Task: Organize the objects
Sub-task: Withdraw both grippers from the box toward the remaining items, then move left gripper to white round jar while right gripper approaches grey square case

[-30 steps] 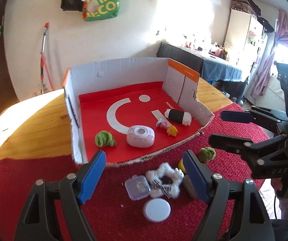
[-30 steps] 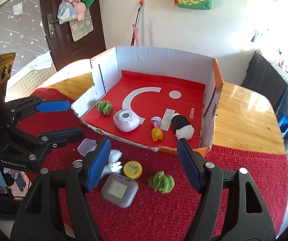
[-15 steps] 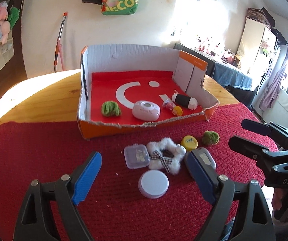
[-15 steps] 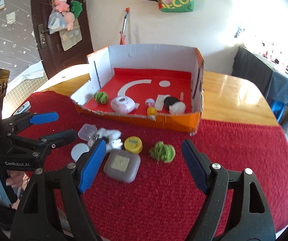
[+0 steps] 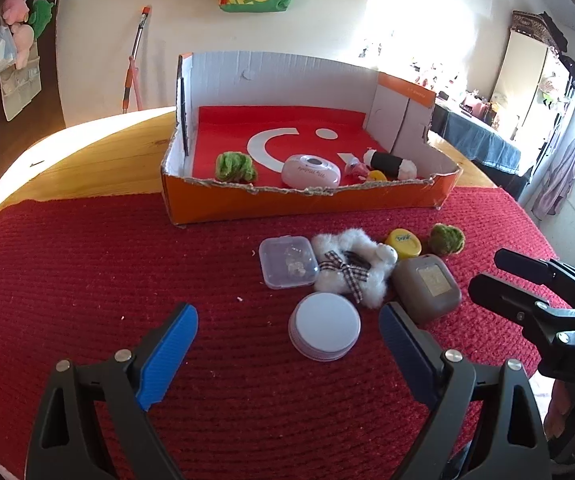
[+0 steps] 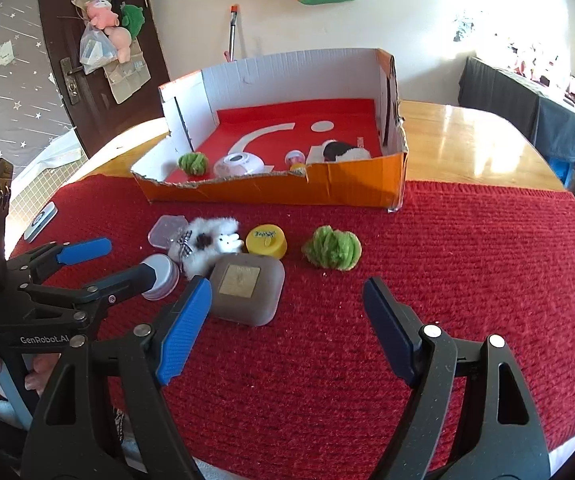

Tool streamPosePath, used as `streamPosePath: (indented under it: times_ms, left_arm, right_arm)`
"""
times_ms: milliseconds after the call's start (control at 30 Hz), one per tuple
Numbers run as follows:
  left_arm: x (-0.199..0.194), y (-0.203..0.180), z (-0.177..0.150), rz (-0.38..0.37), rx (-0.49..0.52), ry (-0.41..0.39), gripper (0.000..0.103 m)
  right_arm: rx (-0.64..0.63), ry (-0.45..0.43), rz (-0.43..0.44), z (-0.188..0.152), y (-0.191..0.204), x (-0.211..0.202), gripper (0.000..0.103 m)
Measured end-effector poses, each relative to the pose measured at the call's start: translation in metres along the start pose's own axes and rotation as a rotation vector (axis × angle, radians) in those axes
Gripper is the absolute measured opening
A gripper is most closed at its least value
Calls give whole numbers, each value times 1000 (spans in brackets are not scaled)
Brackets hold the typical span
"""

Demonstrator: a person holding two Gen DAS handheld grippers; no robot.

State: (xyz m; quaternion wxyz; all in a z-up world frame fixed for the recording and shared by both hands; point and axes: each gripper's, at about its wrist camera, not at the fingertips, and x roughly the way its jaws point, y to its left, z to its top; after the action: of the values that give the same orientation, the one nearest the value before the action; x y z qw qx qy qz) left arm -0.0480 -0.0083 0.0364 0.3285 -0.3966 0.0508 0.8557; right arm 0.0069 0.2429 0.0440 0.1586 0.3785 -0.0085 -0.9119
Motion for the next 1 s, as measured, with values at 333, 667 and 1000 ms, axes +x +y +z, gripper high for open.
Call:
streamPosePath:
  times_ms: [333, 667, 1000]
  left_arm:
    - [8, 8, -5, 25, 6, 34, 94]
    - [6, 7, -5, 28, 47, 28, 94]
    - [5, 7, -6, 10, 75, 33, 93]
  right_arm:
    - [4, 42, 5, -6, 4, 16, 78]
    - [-12, 78, 3, -6, 17, 31, 78]
    - [-68, 76, -63, -7, 26, 37, 78]
